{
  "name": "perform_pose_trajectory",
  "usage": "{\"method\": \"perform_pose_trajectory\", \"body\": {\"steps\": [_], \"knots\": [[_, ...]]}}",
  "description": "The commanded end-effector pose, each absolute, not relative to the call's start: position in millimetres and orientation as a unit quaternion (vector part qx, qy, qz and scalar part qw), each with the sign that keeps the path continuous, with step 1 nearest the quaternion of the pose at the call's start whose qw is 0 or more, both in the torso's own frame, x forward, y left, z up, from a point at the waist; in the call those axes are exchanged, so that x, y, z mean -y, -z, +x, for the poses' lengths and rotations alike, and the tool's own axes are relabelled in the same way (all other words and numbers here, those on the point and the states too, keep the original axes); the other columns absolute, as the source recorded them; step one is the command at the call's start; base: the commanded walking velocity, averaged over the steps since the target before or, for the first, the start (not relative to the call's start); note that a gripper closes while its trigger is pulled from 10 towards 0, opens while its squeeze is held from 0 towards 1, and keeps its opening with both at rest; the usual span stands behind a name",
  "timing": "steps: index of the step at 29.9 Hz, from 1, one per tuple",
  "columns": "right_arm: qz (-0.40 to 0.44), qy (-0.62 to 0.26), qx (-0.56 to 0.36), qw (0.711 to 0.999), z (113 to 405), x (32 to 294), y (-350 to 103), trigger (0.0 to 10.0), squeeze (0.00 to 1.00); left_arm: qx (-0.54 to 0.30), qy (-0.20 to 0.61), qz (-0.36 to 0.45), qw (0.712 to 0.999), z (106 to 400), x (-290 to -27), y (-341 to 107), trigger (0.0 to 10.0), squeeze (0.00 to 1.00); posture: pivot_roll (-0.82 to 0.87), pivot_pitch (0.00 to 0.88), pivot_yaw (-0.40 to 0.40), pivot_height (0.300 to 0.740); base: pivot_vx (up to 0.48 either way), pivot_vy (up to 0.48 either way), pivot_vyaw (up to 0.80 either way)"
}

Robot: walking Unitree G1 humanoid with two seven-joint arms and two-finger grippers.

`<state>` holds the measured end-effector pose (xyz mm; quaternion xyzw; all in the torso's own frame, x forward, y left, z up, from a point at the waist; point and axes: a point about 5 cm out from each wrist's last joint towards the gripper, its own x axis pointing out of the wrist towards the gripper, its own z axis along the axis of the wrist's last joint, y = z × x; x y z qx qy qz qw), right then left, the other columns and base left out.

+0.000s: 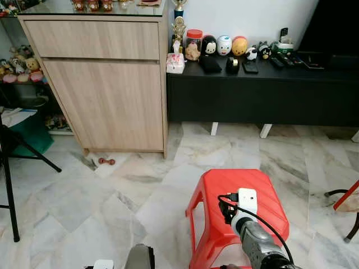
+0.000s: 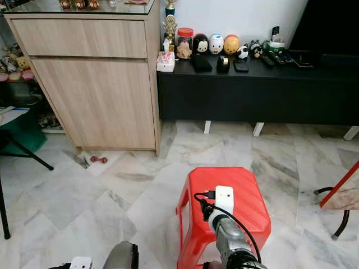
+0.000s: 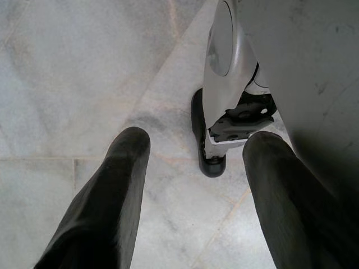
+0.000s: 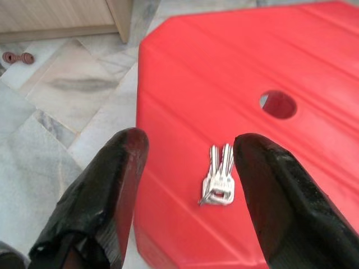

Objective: Hang keys on a hook

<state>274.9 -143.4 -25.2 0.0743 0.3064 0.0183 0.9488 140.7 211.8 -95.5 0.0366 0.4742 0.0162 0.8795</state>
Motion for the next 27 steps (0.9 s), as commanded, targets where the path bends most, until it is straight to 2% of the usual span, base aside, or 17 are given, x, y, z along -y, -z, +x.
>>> {"method": "perform_pose_trajectory", "body": {"steps": [1,4,5,25,27], "knots": [[0.063,-0.016,-0.296,0.953,276.2,146.6,23.3,10.0,0.00,-0.482,0.005,0.033,0.876,138.3,-200.7,98.4,10.0,0.00,0.10,0.000,-0.071,0.633,0.000,0.000,0.00],[0.061,-0.008,-0.297,0.953,273.2,149.6,25.4,10.0,0.00,-0.482,0.006,0.033,0.875,137.6,-201.2,98.5,10.0,0.00,0.10,0.000,-0.071,0.633,0.250,0.000,0.80],[0.084,0.013,-0.298,0.951,270.2,154.0,27.8,10.0,0.00,-0.483,0.006,0.033,0.875,137.1,-201.5,98.7,10.0,0.00,0.10,0.000,-0.072,0.633,0.270,0.000,0.00],[0.076,0.022,-0.309,0.948,267.1,157.7,31.2,10.0,0.00,-0.482,0.004,0.027,0.876,138.0,-201.1,98.4,10.0,0.00,0.11,0.000,-0.074,0.633,0.311,0.000,0.00],[0.078,0.021,-0.307,0.948,266.8,157.5,31.4,10.0,0.00,-0.481,0.003,0.029,0.876,138.2,-201.3,98.3,10.0,0.00,0.11,0.000,-0.074,0.633,0.000,0.000,0.00]]}}
